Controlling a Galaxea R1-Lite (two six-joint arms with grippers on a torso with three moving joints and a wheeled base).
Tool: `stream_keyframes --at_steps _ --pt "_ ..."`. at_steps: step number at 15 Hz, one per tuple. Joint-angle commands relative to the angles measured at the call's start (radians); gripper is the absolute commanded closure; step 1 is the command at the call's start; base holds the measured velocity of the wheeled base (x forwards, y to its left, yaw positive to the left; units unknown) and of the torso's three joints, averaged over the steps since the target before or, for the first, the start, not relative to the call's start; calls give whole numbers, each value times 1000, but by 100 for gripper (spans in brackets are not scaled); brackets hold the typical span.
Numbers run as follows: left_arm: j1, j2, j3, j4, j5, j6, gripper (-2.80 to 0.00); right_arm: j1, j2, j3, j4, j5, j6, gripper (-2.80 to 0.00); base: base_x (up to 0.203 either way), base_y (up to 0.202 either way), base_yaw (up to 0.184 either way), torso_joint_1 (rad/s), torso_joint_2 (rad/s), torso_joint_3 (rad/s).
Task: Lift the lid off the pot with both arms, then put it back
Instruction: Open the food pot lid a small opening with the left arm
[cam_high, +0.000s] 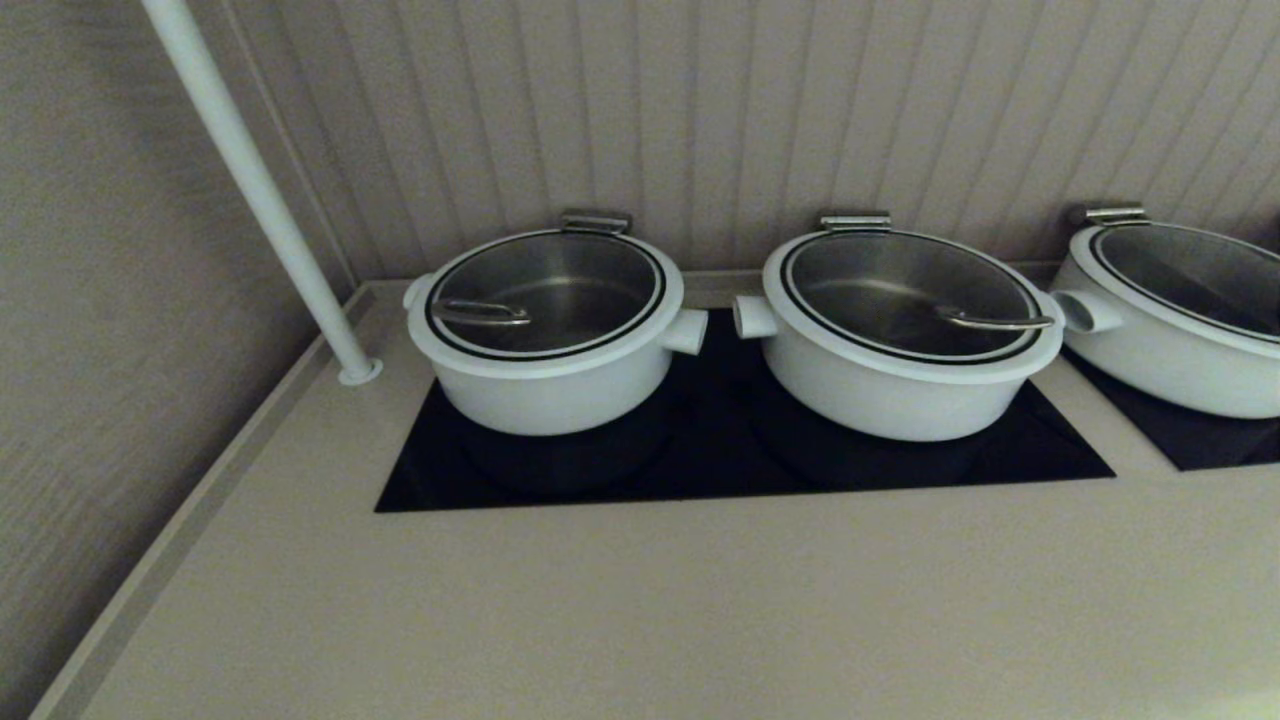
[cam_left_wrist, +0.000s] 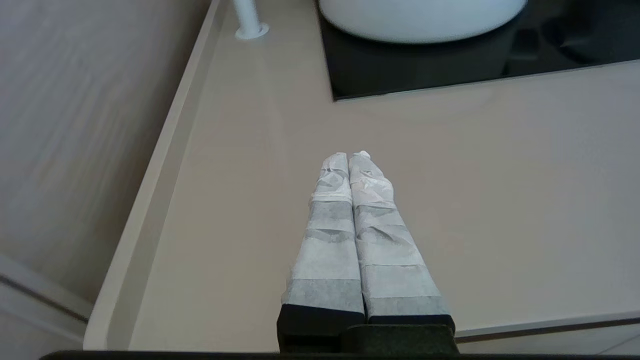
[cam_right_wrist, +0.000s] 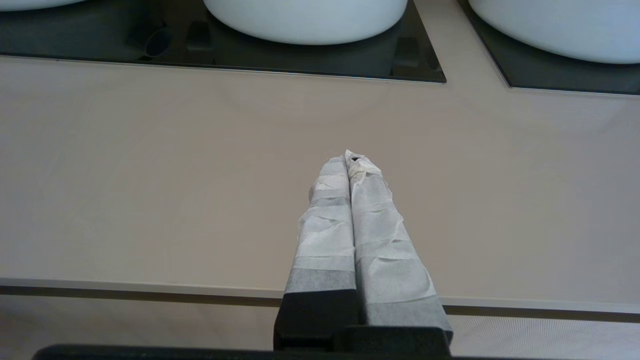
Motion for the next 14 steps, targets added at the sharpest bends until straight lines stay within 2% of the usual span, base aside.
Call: stream_keyframes --at_steps 1,6,14 --pt "0 3 -29 6 -8 2 0 0 0 0 0 1 -1 0 0 0 0 0 0 0" --pt "2 15 -163 139 -139 -1 0 0 0 0 0 0 -1 0 0 0 0 0 0 0" --pt "1 171 -278 140 -277 6 0 0 0 0 0 1 -1 0 0 0 0 0 0 0"
